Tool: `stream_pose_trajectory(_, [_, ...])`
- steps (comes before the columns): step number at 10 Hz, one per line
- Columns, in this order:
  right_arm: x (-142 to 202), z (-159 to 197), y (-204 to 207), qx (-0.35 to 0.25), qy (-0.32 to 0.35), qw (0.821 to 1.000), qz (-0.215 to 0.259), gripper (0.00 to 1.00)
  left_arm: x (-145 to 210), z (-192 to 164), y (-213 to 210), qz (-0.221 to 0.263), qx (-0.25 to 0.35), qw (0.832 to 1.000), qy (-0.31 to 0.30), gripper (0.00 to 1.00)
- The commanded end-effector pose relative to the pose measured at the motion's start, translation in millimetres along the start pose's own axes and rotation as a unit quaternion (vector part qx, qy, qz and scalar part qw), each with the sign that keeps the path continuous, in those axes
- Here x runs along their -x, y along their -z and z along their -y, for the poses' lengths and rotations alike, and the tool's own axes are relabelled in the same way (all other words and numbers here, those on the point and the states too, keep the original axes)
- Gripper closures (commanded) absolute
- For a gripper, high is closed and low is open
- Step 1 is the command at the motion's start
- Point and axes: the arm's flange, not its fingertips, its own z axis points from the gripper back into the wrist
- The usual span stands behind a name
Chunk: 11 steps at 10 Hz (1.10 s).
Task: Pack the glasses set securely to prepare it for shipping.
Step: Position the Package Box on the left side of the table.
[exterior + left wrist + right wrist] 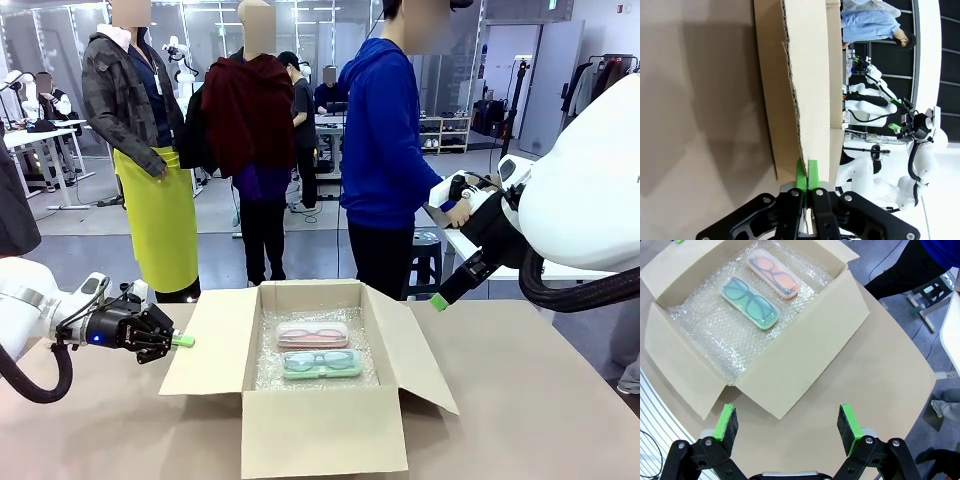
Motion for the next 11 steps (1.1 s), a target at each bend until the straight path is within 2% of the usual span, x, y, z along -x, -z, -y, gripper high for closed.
stream_pose_trajectory(1, [-1,-3,1,0.001,0.007,1.000,0.000,0.00,-3,-5,4,0.006,0.015,1.000,0.011,1.00])
stream_pose_trajectory(2, [-1,-3,1,0.001,0.007,1.000,0.000,0.00,-3,-8,8,-0.004,-0.005,1.000,0.017,1.00])
stream_pose_trajectory(3, [-1,-3,1,0.001,0.007,1.000,0.000,0.00,0,0,0,0.000,0.001,1.000,0.002,1.00])
stream_pose_trajectory(9, [-1,-3,1,0.001,0.007,1.000,0.000,0.00,0,-3,0,0.001,0.000,1.000,0.003,0.99])
stream_pose_trajectory(11, [-1,-3,1,0.001,0.007,1.000,0.000,0.00,-6,-10,-24,-0.027,0.015,1.000,0.003,0.99])
